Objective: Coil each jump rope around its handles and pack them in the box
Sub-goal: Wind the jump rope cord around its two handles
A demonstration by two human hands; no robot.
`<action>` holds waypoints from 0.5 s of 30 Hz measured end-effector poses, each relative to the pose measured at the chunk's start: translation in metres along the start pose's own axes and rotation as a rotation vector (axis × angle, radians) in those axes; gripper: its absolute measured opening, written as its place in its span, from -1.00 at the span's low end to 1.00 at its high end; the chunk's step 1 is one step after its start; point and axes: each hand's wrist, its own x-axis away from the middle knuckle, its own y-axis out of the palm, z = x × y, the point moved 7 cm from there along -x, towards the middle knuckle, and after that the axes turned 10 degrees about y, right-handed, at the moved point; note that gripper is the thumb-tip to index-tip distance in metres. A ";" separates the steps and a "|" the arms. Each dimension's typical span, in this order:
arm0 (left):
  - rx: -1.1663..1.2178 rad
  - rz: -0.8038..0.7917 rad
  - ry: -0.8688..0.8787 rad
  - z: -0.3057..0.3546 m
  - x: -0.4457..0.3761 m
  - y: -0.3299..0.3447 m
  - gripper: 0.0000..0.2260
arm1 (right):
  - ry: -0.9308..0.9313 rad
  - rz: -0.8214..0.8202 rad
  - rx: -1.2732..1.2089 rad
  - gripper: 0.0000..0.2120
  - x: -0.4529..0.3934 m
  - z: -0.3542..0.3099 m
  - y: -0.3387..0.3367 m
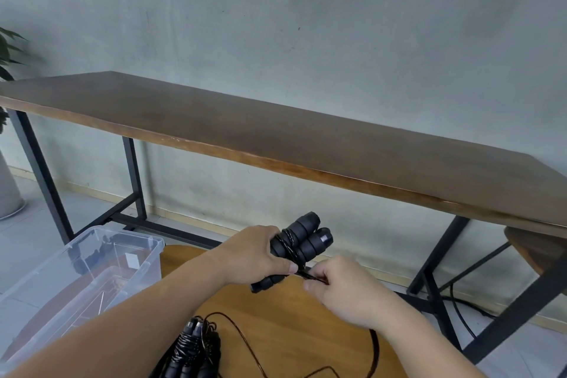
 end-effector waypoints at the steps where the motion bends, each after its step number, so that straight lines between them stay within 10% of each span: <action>1: -0.078 0.003 0.008 0.002 -0.001 0.000 -0.74 | -0.014 0.020 0.080 -0.75 0.003 -0.005 -0.004; 15: -0.138 -0.262 0.055 0.017 0.007 0.007 -0.73 | -0.171 0.026 0.381 -0.89 0.022 -0.064 -0.065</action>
